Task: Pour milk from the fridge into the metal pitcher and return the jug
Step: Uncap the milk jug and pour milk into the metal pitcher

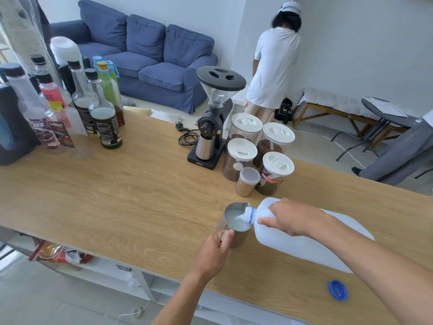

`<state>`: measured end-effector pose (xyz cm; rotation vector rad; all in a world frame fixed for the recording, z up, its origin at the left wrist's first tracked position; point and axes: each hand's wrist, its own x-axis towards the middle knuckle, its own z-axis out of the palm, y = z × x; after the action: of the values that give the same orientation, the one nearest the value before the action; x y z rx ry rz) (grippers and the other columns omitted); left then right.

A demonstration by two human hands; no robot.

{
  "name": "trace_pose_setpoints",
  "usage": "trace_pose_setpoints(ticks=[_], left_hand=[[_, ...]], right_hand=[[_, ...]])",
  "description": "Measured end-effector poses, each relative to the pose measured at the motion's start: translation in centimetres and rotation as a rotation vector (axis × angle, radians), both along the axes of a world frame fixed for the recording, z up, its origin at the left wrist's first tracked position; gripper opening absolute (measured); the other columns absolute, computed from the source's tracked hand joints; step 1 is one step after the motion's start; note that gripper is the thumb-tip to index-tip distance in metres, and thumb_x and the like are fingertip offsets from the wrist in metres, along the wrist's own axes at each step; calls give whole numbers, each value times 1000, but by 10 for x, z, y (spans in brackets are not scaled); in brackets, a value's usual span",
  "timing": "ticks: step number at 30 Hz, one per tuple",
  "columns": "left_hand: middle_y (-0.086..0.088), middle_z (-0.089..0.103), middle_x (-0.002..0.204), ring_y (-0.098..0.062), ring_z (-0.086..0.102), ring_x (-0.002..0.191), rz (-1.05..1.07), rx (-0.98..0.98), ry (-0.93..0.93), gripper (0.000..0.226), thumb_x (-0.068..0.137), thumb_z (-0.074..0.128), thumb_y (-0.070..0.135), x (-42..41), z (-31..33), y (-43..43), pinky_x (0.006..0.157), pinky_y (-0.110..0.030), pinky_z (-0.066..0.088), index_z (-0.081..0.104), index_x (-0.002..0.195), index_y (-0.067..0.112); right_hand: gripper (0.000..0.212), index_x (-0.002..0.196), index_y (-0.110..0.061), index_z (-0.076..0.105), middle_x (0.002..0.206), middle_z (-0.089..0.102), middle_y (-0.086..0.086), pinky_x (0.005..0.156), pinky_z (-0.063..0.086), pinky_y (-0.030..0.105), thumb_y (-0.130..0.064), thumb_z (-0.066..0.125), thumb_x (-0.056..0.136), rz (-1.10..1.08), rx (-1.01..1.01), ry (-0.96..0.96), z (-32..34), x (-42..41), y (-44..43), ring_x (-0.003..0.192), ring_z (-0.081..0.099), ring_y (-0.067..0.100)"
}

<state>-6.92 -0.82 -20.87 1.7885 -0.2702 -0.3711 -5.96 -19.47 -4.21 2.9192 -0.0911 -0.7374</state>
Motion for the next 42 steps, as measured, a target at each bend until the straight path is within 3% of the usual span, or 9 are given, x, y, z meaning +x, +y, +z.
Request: trace_pose_setpoints(ticks=[8,15,19,23,27,31,38,42], left_hand=[[12,22,55,-12,20,53,-16,26,-21,47,102,40,47,1,0,1,54,-36,20,25,64,23],[13,21,53,-8,19,52,-16,52,-38,46,104,40,39,1,3,2,53,-32,20,25,65,21],[13,20,53,-8,17,50,-23,60,-43,45,105,40,36,0,4,1,52,-29,18,26,66,20],[13,19,55,-7,16,52,-10,57,-42,46,105,41,33,1,2,0,53,-28,17,21,65,22],[14,18,56,-7,15,51,-28,30,-39,46,106,40,28,1,3,-1,51,-24,15,20,66,21],[14,18,55,-7,16,51,-18,45,-59,46,106,40,27,2,4,-1,50,-22,16,21,65,21],[5,21,62,-9,18,56,-34,86,-95,41,106,38,27,1,6,-2,49,-22,20,24,69,18],[3,21,61,-10,17,55,-30,92,-92,42,106,38,27,1,5,-2,49,-22,19,24,68,18]], right_hand=[[57,89,-11,58,89,60,4,63,39,35,-64,36,93,-40,44,-8,-4,-4,-5,72,53,22],[51,65,-26,36,73,45,-7,59,35,32,-71,34,89,-155,198,-21,-11,-14,-20,61,43,14],[55,62,-22,39,64,46,-7,59,36,33,-72,38,87,-205,358,-130,-8,-19,-34,56,43,15],[48,68,-16,36,50,37,-6,53,34,29,-55,44,94,-320,667,-239,11,-23,-43,44,36,15],[47,66,-15,40,50,49,0,65,42,34,-50,46,96,-453,844,-396,14,-29,-63,47,48,18],[44,67,-13,49,57,57,2,76,43,35,-44,46,98,-506,922,-461,3,-34,-72,59,54,18],[45,62,-12,53,64,63,1,75,41,33,-43,45,94,-627,1056,-637,-27,-45,-67,71,55,18],[48,61,-11,49,63,60,4,72,40,31,-55,40,79,-668,1141,-748,-48,-65,-63,68,52,17]])
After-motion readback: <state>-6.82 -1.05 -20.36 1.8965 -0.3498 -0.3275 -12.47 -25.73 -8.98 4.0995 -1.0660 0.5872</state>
